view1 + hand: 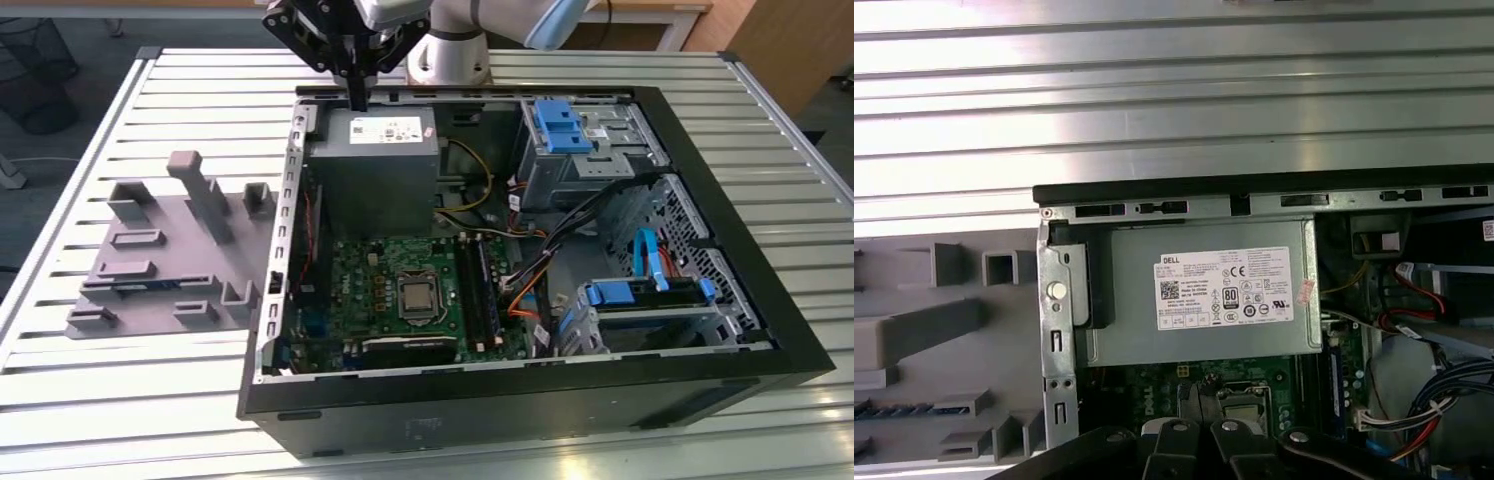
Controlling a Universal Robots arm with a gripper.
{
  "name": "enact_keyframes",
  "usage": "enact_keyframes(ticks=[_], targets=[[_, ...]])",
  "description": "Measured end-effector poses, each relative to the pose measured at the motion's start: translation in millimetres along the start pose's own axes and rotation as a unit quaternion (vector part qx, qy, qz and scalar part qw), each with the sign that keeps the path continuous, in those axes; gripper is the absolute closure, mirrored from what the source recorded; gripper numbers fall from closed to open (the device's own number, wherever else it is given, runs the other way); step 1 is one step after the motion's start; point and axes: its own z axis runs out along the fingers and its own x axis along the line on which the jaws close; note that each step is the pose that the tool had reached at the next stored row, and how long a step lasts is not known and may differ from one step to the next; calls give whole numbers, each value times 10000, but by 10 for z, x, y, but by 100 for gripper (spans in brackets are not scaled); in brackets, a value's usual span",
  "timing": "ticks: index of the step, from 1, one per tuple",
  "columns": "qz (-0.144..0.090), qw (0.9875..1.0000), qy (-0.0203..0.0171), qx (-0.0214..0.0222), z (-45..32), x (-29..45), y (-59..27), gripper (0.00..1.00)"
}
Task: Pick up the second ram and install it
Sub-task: 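Reach for the second ram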
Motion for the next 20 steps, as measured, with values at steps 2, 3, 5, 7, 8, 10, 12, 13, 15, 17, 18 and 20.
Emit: enact_keyframes(ticks=[2, 3, 5, 7, 8, 10, 12, 13, 15, 17, 18, 20], targets=[[0, 10000, 0, 0, 0, 7, -1, 89], [0, 10000, 0, 0, 0, 10, -1, 89], [0, 10000, 0, 0, 0, 18, -1, 89], [0, 10000, 0, 0, 1, 26, -2, 89], [0, 10000, 0, 0, 1, 30, -2, 89], [0, 10000, 0, 0, 1, 40, -3, 89], [0, 10000, 0, 0, 1, 49, -4, 89], [0, 10000, 0, 0, 2, 53, -4, 89], [0, 10000, 0, 0, 2, 64, -5, 89], [0, 10000, 0, 0, 3, 73, -6, 89], [0, 10000, 0, 0, 3, 78, -6, 89], [0, 10000, 0, 0, 3, 87, -7, 89]])
